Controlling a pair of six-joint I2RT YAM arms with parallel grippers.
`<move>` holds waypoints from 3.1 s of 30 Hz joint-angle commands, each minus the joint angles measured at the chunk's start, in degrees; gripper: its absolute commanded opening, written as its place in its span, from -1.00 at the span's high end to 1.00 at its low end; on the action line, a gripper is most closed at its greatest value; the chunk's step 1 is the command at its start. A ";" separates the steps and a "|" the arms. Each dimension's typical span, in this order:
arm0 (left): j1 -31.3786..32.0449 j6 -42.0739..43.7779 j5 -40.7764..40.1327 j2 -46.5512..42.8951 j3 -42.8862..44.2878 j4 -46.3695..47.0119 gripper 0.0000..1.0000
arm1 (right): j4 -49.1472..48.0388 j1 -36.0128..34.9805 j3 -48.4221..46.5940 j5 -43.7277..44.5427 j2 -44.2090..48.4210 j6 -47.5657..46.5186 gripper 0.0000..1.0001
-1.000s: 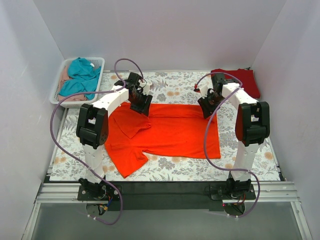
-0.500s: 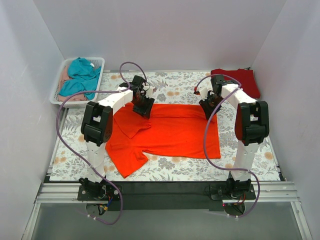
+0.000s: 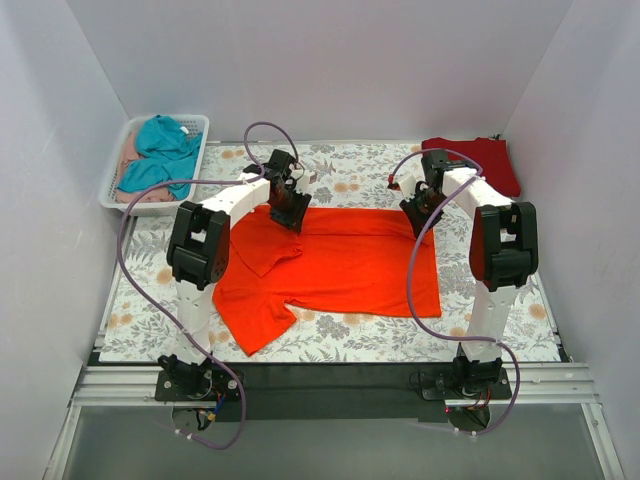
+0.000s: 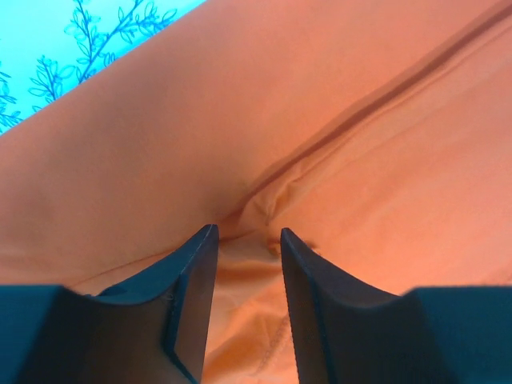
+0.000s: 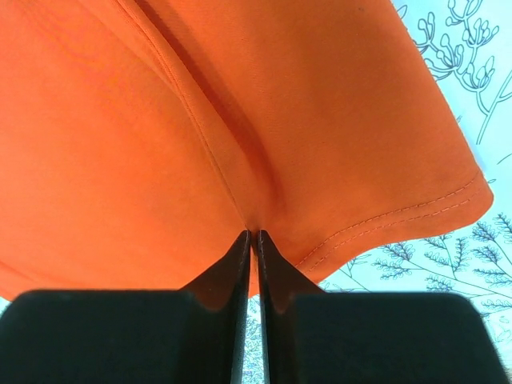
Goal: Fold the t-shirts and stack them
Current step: Fold the tshirt
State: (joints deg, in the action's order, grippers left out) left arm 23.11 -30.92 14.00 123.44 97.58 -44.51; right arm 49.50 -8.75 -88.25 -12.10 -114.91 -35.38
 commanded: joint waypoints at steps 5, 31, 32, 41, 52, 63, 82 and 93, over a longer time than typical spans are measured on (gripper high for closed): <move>0.18 2.53 -1.61 -1.18 -0.37 1.62 0.61 | 0.08 -0.30 0.01 -0.03 -1.10 -0.31 0.86; -1.05 5.96 6.30 -17.95 -9.78 -0.22 0.08 | 3.76 -0.21 -1.83 -3.54 3.90 -1.46 0.19; -2.45 5.17 7.00 -18.49 -9.52 -0.31 0.08 | 3.85 -0.21 -2.88 -4.07 4.08 -0.75 0.23; -16.43 -1.42 7.98 -14.81 -6.09 -1.89 0.27 | 3.68 -0.65 -11.50 -7.77 -1.36 6.19 0.50; -20.21 -4.94 1.30 -7.08 -8.81 1.44 0.40 | -1.59 -1.00 -10.71 -2.49 -9.71 7.69 0.70; -25.31 -4.16 -2.05 6.54 1.37 0.48 0.46 | -9.15 -0.92 -19.84 3.92 -20.69 5.67 0.68; -26.36 14.99 19.48 -19.97 -2.95 -15.52 -0.42 | -3.01 -5.04 -6.65 -5.40 10.64 1.63 -0.31; -26.37 26.52 18.52 -37.74 -30.16 -12.27 -0.20 | -5.96 -13.13 23.98 2.68 25.44 0.04 0.05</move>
State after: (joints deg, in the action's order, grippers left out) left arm -3.05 -8.23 31.55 90.50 69.47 -58.48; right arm 45.56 -20.71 -67.90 -13.32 -92.31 -34.61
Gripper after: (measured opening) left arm 0.606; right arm 0.479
